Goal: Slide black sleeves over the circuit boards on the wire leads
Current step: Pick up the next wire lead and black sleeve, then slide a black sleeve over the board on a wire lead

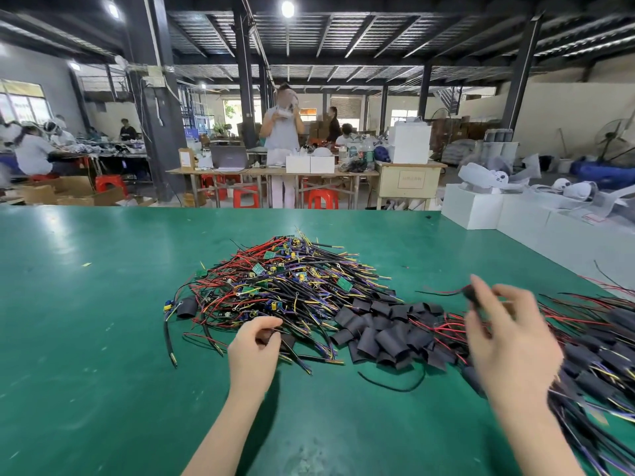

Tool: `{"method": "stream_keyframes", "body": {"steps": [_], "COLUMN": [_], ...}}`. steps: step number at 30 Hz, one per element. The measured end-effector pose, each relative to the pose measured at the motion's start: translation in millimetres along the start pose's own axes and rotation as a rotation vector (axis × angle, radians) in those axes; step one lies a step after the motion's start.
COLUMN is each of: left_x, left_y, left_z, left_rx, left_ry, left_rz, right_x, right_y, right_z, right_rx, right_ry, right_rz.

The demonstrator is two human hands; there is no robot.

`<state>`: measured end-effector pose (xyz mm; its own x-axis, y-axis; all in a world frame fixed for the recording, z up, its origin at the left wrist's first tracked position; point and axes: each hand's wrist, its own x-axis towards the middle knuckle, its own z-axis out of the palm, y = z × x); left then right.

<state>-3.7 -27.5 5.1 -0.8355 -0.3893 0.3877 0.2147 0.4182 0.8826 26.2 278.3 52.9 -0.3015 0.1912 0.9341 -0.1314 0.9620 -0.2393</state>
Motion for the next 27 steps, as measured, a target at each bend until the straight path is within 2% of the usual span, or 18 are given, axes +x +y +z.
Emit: {"method": "stream_keyframes", "body": {"steps": [4,8,14,19,23,27], "left_x": [4.7,6.3,5.4,5.9,5.5,3.9], "left_y": [-7.7,-14.0,-20.0,-20.9,-20.5,-20.6], "left_z": [1.4,3.4,3.0,1.6,1.2,0.6], "left_rx": [0.093,0.316,0.47,0.521,0.521,0.484], "left_ry": [0.049,-0.073,-0.18,-0.204,-0.202,-0.207], "left_rz": [-0.012,-0.007,0.039,0.076,0.107,0.127], "right_x": [-2.7,-17.2,-20.6,-38.0,-56.9,-63.3], "right_y": [29.5,34.5,0.7,-35.2,-41.7,-40.0], "right_z": [3.9,10.5,16.7,26.0,37.8,40.6], "right_rx": [-0.173,-0.305,-0.224,-0.039,-0.048,-0.051], "right_ry": [-0.089,-0.198,-0.328,-0.69,-1.013,-1.078], "right_rz": [0.21,0.299,0.073,-0.067,-0.182,-0.164]}}
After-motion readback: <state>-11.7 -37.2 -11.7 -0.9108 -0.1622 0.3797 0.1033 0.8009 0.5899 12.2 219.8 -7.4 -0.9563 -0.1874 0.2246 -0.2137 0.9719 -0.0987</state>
